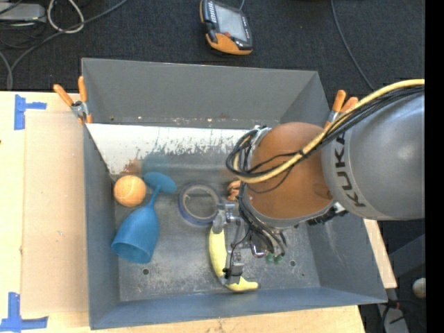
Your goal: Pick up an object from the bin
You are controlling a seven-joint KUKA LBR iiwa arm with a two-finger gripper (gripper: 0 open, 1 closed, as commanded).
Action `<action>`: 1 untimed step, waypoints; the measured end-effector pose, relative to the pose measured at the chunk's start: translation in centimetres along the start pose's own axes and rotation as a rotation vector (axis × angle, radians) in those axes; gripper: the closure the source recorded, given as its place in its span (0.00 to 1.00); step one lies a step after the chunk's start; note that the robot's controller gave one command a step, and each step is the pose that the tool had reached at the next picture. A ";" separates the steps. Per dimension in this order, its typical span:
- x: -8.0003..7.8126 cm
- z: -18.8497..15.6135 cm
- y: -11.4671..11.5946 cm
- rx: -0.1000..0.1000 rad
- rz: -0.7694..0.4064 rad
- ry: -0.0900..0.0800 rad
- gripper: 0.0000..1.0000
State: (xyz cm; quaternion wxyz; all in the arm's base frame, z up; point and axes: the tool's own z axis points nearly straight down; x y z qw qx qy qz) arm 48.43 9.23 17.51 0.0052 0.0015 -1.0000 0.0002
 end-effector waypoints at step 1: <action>-0.2 -0.4 -0.1 -0.001 0.006 -0.008 0.00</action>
Offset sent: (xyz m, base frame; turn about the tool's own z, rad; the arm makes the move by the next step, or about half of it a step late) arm -0.0069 -0.0481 -0.1051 0.2341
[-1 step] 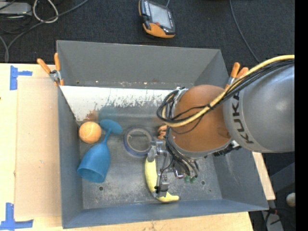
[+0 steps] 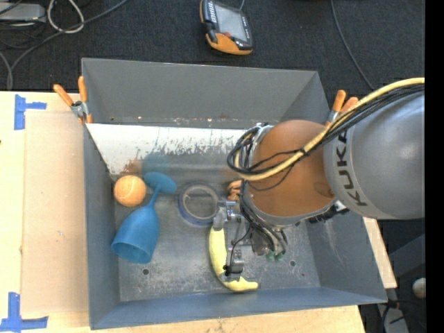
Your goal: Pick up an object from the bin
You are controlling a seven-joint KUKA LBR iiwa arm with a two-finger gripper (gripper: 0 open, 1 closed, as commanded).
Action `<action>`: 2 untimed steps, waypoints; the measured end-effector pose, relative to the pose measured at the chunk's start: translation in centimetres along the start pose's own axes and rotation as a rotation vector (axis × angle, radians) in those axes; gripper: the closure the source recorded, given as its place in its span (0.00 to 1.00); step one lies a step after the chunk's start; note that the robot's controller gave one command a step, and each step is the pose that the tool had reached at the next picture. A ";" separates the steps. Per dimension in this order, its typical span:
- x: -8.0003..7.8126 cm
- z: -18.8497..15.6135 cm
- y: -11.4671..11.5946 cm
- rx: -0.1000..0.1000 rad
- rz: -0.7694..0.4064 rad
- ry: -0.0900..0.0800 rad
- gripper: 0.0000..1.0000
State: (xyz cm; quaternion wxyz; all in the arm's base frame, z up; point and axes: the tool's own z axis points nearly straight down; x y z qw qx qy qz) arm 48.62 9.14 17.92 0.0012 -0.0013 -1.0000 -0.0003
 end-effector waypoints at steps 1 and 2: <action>0.8 10.4 -4.4 0.000 0.216 0.002 0.00; 0.7 10.9 -2.7 -0.004 0.244 -0.010 0.00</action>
Offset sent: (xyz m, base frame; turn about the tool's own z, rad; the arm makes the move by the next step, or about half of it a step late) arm -0.0079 -0.0269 -0.1092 0.2452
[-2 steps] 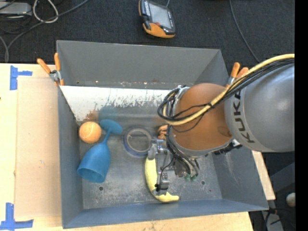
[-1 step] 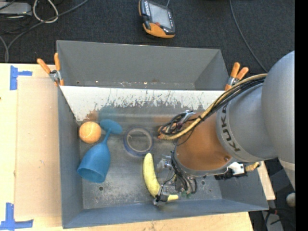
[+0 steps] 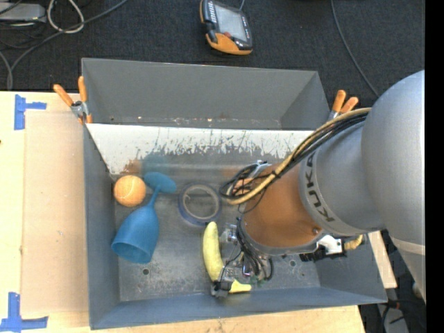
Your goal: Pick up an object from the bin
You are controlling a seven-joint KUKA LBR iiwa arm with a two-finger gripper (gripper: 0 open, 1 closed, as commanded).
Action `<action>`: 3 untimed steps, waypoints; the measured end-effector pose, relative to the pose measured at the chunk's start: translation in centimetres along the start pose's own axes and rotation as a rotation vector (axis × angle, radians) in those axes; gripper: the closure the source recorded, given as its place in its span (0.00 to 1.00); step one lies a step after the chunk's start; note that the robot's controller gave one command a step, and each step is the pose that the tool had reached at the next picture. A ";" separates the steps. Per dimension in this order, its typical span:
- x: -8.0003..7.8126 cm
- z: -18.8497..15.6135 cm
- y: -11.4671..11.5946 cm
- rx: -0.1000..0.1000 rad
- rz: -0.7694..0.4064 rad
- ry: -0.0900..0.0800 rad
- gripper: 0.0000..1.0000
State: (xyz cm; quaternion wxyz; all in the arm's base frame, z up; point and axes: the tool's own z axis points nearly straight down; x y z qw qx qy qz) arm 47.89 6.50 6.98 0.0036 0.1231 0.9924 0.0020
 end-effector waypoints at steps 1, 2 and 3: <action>-0.2 0.1 1.0 0.004 0.203 0.008 0.00; 0.0 0.1 0.1 0.000 0.022 0.002 0.00; -0.1 0.2 0.9 0.005 0.188 0.011 1.00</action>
Offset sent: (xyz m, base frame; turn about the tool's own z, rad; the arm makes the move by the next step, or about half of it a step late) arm 0.0003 0.0004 -0.0001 0.0217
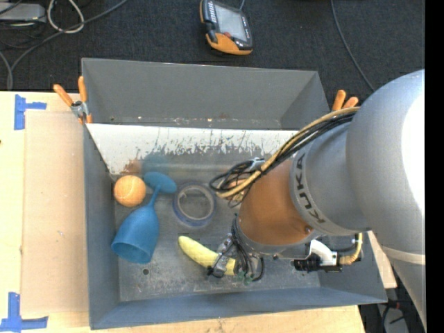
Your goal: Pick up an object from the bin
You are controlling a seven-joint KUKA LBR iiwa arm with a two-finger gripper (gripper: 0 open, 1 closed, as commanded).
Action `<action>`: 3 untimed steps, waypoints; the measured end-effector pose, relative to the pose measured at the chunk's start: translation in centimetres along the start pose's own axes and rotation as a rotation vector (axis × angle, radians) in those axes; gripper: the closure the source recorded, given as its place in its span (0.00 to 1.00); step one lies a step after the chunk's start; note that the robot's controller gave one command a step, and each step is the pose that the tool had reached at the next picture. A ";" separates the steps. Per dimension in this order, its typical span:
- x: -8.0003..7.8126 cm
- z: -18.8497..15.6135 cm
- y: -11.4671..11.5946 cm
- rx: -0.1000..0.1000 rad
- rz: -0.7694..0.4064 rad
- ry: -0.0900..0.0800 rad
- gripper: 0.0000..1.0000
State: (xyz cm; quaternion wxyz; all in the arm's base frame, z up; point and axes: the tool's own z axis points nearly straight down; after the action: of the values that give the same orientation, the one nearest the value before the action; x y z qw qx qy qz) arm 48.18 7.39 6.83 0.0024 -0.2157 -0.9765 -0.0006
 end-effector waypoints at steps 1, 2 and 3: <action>0.0 0.0 0.0 0.000 0.001 0.000 1.00; 0.0 -0.6 -0.1 0.001 0.002 0.002 1.00; 0.2 -2.9 -0.2 0.004 0.000 0.008 1.00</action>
Offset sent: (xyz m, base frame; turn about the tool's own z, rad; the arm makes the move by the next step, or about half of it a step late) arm 0.0000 -0.0001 0.0090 0.0005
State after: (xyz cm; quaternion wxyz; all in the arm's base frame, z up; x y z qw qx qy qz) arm 47.95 7.31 9.76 0.0065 -0.2159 -0.9764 0.0007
